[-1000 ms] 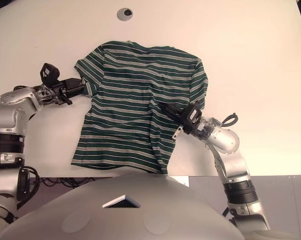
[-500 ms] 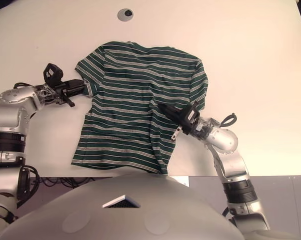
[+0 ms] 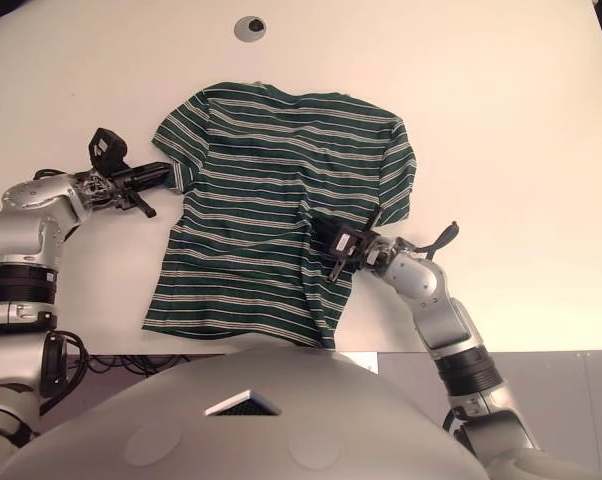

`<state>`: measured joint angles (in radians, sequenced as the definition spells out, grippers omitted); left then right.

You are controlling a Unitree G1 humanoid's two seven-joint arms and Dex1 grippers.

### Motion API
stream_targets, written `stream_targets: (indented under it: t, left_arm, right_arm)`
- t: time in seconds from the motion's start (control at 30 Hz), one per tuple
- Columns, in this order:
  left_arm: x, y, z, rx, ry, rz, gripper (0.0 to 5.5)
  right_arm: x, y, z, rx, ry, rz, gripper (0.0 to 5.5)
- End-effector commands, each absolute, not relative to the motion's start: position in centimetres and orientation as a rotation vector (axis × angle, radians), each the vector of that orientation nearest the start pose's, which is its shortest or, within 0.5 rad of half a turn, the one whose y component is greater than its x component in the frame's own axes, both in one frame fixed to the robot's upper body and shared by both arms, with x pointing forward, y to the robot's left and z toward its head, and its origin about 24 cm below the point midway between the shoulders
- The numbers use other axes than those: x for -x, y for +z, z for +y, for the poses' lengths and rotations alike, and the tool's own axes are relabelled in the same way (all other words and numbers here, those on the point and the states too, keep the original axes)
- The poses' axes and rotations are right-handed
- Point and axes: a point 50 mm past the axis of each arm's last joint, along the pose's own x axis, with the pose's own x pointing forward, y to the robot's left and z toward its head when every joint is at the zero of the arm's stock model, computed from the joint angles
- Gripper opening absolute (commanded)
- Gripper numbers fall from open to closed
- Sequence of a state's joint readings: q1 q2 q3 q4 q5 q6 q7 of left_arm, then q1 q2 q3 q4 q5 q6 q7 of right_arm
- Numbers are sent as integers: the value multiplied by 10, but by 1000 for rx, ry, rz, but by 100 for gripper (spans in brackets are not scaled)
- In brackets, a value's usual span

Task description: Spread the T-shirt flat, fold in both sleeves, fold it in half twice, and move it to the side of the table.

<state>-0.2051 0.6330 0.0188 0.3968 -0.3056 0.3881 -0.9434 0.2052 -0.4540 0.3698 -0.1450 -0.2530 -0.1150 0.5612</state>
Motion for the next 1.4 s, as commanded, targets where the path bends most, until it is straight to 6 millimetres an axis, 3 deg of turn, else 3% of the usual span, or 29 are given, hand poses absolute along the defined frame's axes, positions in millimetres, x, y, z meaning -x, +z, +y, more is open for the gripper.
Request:
stream_targets:
  t: [0.03, 0.2, 0.57, 0.7, 0.87, 1.03, 1.1, 1.27, 1.4]
  left_arm:
    - [-262, 39, 284, 4, -642, 595, 4]
    - [-272, 47, 281, 70, -647, 562, 4]
    - [-285, 62, 241, 144, -815, 453, 4]
    - [-286, 66, 214, 107, -921, 426, 4]
    - [-284, 51, 174, 19, -1046, 461, 4]
    - [-287, 18, 170, -172, -949, 590, 28]
    - [-289, 14, 173, -190, -908, 606, 58]
    - [-288, 8, 177, -207, -864, 610, 141]
    - [-279, 16, 173, -106, -914, 550, 160]
  right_arm:
    - [-167, -11, -146, 756, 1003, 354, 0]
    - [-175, -9, -146, 775, 984, 346, 0]
    - [-174, -17, -132, 759, 1057, 326, 0]
    - [-169, -22, -130, 765, 1094, 353, 0]
    - [-165, -27, -129, 794, 1135, 370, 0]
    - [-163, -27, -128, 789, 1138, 362, 0]
    - [-167, -20, -126, 762, 1100, 312, 0]
    - [-183, 21, -132, 528, 901, 124, 0]
    - [-195, 57, -163, 160, 690, 57, 0]
